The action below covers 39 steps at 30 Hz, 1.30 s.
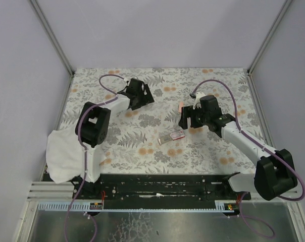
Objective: Load the staples into the stapler
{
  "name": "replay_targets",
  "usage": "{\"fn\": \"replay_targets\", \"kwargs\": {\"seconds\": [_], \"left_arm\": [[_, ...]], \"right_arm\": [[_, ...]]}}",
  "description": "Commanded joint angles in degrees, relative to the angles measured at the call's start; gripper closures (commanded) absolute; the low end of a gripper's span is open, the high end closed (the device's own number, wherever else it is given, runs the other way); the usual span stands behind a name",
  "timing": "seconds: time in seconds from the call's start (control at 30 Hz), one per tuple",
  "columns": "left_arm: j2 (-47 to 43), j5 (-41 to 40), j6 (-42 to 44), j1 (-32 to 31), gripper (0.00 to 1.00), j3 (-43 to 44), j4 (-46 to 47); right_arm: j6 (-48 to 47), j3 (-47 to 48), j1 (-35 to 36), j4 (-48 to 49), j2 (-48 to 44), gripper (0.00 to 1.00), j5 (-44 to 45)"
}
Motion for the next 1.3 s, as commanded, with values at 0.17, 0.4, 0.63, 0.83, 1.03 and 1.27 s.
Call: {"fn": "replay_targets", "kwargs": {"seconds": [0.17, 0.4, 0.63, 0.83, 1.03, 1.27], "left_arm": [[11.2, -2.9, -1.3, 0.9, 0.15, 12.9, -4.9], [16.8, -4.3, 1.2, 1.1, 0.26, 19.2, -8.4], [20.1, -4.5, 4.4, 0.9, 0.39, 22.3, -11.0], [19.7, -6.1, 9.8, 0.8, 0.64, 21.1, -12.4], [15.0, -4.4, 15.5, 0.3, 0.93, 16.1, -9.9], [-1.6, 0.7, 14.1, 0.1, 1.0, -7.0, 2.7]], "right_arm": [[-0.4, 0.4, -0.8, 1.2, -1.9, 0.11, -0.7], [-0.1, 0.0, -1.0, 1.6, -1.9, 0.12, -1.1], [0.0, -0.3, -1.2, 2.0, -1.9, 0.12, -1.4], [0.2, -0.5, -1.5, 2.1, -2.0, 0.12, -1.2], [0.5, -0.7, -1.7, 2.6, -1.9, 0.12, -1.7], [1.2, -0.7, -1.7, 3.5, -0.9, 0.12, -5.0]]}}
